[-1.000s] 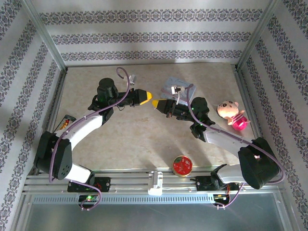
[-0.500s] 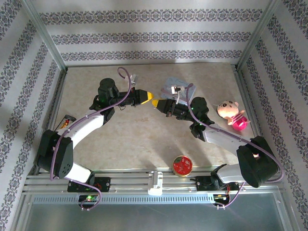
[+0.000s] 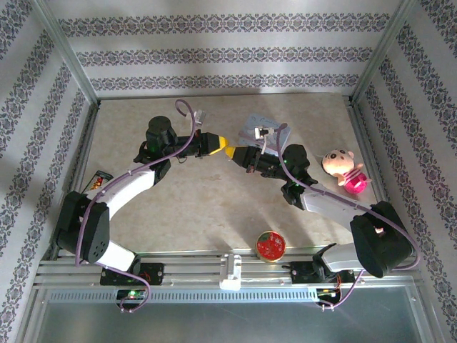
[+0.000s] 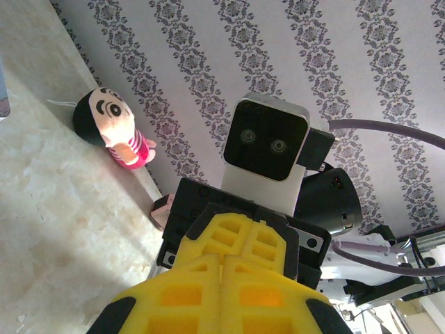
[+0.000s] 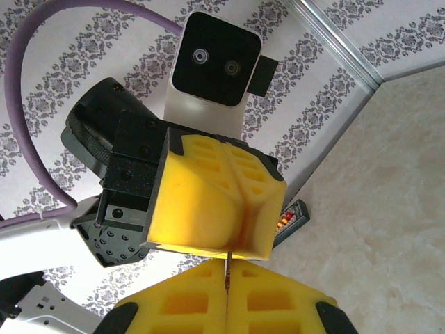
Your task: Unlock a padlock with a key
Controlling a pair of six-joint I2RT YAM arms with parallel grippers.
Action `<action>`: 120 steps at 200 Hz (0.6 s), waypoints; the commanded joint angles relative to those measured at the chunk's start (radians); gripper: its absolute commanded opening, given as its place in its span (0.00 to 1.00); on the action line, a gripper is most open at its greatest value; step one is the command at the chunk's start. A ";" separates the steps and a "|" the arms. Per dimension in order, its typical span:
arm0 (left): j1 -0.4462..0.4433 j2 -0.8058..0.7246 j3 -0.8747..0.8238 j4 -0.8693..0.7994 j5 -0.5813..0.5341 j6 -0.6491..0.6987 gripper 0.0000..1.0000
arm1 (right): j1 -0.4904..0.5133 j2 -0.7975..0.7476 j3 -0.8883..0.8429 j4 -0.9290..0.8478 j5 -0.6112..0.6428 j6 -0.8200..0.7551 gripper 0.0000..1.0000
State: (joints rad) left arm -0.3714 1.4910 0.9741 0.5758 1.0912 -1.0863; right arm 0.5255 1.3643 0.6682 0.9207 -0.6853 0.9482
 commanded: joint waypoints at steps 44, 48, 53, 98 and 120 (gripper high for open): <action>-0.008 -0.014 0.011 0.051 -0.034 0.002 0.00 | -0.012 -0.025 -0.065 0.046 0.082 0.015 0.26; -0.008 -0.015 0.013 0.052 -0.038 0.002 0.00 | -0.012 -0.028 -0.068 0.046 0.085 0.017 0.26; -0.009 -0.014 0.014 0.054 -0.042 0.001 0.00 | -0.012 -0.033 -0.072 0.049 0.087 0.018 0.26; -0.008 0.006 0.012 0.137 -0.063 -0.048 0.00 | -0.010 -0.055 -0.088 0.058 0.102 0.023 0.32; -0.008 0.027 0.005 0.220 -0.060 -0.105 0.00 | -0.005 -0.049 -0.084 0.065 0.104 0.026 0.41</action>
State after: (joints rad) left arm -0.3721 1.4960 0.9741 0.6319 1.0367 -1.1229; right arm 0.5194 1.3270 0.5949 0.9504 -0.5919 0.9718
